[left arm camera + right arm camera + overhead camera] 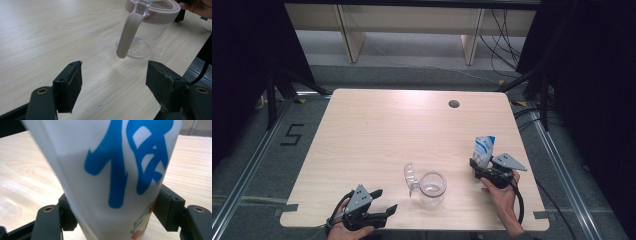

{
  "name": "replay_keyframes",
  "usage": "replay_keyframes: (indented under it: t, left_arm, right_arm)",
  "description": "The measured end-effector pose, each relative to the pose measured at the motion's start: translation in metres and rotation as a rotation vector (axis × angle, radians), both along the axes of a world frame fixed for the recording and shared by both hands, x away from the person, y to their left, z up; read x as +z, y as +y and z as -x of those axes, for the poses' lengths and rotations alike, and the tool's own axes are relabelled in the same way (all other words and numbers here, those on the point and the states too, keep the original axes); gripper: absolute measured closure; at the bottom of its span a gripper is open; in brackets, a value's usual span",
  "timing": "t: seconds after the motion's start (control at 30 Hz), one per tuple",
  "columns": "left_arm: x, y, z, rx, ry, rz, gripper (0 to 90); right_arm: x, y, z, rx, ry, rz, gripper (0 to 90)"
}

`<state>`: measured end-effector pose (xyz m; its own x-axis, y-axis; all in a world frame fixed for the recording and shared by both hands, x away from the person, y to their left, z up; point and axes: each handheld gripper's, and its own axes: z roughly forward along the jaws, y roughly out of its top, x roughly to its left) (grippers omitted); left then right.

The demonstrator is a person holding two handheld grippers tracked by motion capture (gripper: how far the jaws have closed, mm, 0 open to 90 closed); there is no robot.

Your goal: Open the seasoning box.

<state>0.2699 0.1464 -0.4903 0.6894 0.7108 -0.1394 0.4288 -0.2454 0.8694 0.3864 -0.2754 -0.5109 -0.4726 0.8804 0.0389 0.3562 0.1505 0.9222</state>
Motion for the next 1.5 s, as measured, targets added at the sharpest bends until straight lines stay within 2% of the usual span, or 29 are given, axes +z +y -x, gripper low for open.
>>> replay_keyframes:
  t: [0.03, 0.07, 0.1, 0.13, 0.17, 0.2, 0.23, 0.37, 0.4, 0.43, 0.47, 0.5, 0.53, 0.67, 0.73, 0.77, 0.8, 0.9, 0.93, 1.0, 1.03, 1.17, 1.2, 1.3, 1.43, 1.47, 1.5]
  left_arm:
    - [-0.001, 0.000, 0.001, 0.011, 0.011, -0.003, 28.9]
    - [0.000, 0.001, 0.001, 0.003, 0.008, -0.013, 28.9]
    - [0.000, 0.001, 0.001, 0.003, 0.008, -0.013, 28.9]
    - [0.000, 0.001, 0.001, 0.003, 0.008, -0.012, 28.9]
    - [0.000, 0.001, -0.001, -0.009, -0.006, -0.011, 28.9]
    - [0.000, 0.001, 0.000, 0.000, 0.002, -0.011, 28.9]
    - [-0.001, 0.001, 0.000, 0.005, 0.010, -0.014, 28.9]
    - [0.000, 0.000, 0.000, 0.005, 0.004, -0.006, 29.0]
    - [-0.001, 0.000, 0.000, 0.002, 0.009, -0.005, 29.0]
    - [-0.001, 0.000, 0.000, 0.002, 0.009, -0.005, 29.0]
    - [-0.001, 0.001, 0.001, 0.005, 0.009, -0.017, 29.0]
    - [0.000, 0.000, 0.000, -0.002, -0.001, -0.006, 29.0]
    - [0.000, -0.001, 0.000, 0.004, 0.008, -0.002, 29.0]
    - [0.000, 0.000, 0.000, 0.004, 0.006, -0.004, 29.0]
    - [0.000, 0.000, 0.000, 0.004, 0.005, -0.005, 29.0]
    - [-0.001, 0.000, 0.000, 0.002, 0.009, -0.008, 29.0]
    - [-0.001, 0.000, 0.001, 0.004, 0.008, -0.008, 29.0]
    - [0.000, 0.000, -0.001, -0.001, 0.007, -0.010, 29.0]
    - [-0.001, 0.000, 0.000, 0.000, 0.009, -0.005, 29.0]
    - [-0.001, 0.000, 0.000, 0.000, 0.008, 0.000, 29.0]
    - [0.000, 0.001, 0.000, 0.000, 0.005, -0.016, 29.0]
    - [-0.001, 0.000, -0.001, 0.002, 0.008, 0.005, 29.0]
    - [0.000, 0.001, 0.000, 0.003, 0.009, -0.016, 29.0]
    - [0.000, 0.000, -0.001, 0.004, 0.006, -0.003, 29.0]
    - [0.000, 0.000, -0.001, 0.007, 0.005, -0.009, 28.9]
    - [0.000, -0.001, -0.001, 0.012, 0.007, 0.002, 28.9]
    - [0.000, 0.002, -0.001, 0.001, 0.005, -0.019, 28.8]
  right_arm:
    - [0.000, 0.003, 0.003, -0.008, 0.032, -0.036, 34.1]
    - [0.000, 0.001, 0.002, 0.022, 0.014, -0.037, 34.4]
    - [0.000, 0.001, 0.002, 0.022, 0.014, -0.037, 34.4]
    - [0.000, 0.000, 0.002, 0.032, 0.012, -0.017, 34.6]
    - [0.000, 0.000, 0.003, 0.060, 0.011, -0.036, 35.0]
    - [0.000, 0.000, 0.003, 0.060, 0.011, -0.036, 35.0]
    - [0.001, -0.001, 0.004, 0.093, 0.020, -0.035, 35.0]
    - [0.001, -0.002, 0.005, 0.119, 0.021, -0.032, 35.2]
    - [0.001, -0.002, 0.007, 0.134, 0.036, -0.038, 35.5]
    - [0.001, -0.003, 0.006, 0.154, 0.011, -0.016, 35.5]
    - [0.001, -0.003, 0.006, 0.154, 0.011, -0.016, 35.5]
    - [0.001, -0.002, 0.008, 0.169, 0.022, -0.038, 35.6]
    - [0.001, -0.002, 0.009, 0.183, 0.030, -0.039, 35.6]
    - [0.002, -0.005, 0.010, 0.233, 0.020, -0.003, 35.7]
    - [0.002, -0.005, 0.010, 0.248, 0.016, -0.002, 35.7]
    - [0.001, -0.004, 0.011, 0.271, 0.016, -0.027, 35.7]
    - [0.002, -0.006, 0.011, 0.289, 0.006, -0.005, 35.7]
    - [0.001, -0.007, 0.012, 0.336, 0.018, -0.012, 35.7]
    - [0.001, -0.008, 0.011, 0.348, 0.005, -0.001, 35.7]
    - [0.001, -0.009, 0.011, 0.353, -0.004, 0.000, 35.7]
    - [0.001, -0.009, 0.012, 0.366, 0.015, -0.007, 35.7]
    - [0.002, -0.009, 0.013, 0.361, 0.018, -0.004, 35.6]
    - [0.001, -0.008, 0.015, 0.350, 0.032, -0.020, 35.6]
    - [0.002, -0.008, 0.014, 0.359, 0.023, -0.010, 35.0]
    - [0.003, -0.005, 0.018, 0.317, 0.016, -0.046, 28.3]
    - [0.004, -0.003, 0.021, 0.303, 0.033, -0.068, 25.2]
    - [0.007, 0.001, 0.024, 0.289, 0.018, -0.067, 22.8]
